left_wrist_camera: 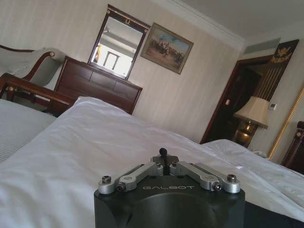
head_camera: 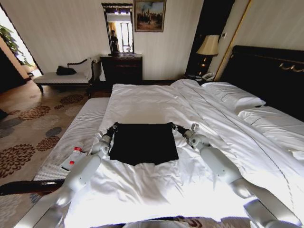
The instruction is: Fold the clothes on the bed.
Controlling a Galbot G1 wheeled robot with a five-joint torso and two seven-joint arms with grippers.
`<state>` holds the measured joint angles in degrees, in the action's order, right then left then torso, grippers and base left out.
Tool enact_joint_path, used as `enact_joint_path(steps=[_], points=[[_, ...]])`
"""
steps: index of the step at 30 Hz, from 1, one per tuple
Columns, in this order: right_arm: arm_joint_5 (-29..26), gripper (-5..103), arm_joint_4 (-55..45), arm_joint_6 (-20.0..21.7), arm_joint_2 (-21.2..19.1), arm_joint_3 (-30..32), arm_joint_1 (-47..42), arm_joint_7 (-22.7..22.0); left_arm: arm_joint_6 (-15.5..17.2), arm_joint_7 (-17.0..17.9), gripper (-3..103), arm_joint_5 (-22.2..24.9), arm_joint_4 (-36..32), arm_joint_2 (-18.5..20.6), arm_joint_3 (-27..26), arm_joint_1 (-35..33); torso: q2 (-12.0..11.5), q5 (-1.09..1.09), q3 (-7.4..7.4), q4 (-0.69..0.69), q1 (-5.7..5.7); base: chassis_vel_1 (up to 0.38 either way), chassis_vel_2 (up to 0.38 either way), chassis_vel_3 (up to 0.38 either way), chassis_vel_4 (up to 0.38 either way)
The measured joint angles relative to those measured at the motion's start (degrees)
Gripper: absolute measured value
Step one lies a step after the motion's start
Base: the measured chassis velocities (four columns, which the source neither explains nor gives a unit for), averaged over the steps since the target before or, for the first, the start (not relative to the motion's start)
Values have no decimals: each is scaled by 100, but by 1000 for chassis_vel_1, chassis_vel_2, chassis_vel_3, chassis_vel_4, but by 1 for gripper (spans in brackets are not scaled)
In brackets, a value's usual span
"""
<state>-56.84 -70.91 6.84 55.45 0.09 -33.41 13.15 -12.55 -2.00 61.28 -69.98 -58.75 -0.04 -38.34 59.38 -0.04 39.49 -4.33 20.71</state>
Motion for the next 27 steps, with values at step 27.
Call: enact_joint_path(steps=[27], points=[[1573,0,-174,-2536,132,1066,-1998,2363,-2789,-561,1,-924,-632,363,-325,-1777,0,1,0,1,0,0,0,0,0]])
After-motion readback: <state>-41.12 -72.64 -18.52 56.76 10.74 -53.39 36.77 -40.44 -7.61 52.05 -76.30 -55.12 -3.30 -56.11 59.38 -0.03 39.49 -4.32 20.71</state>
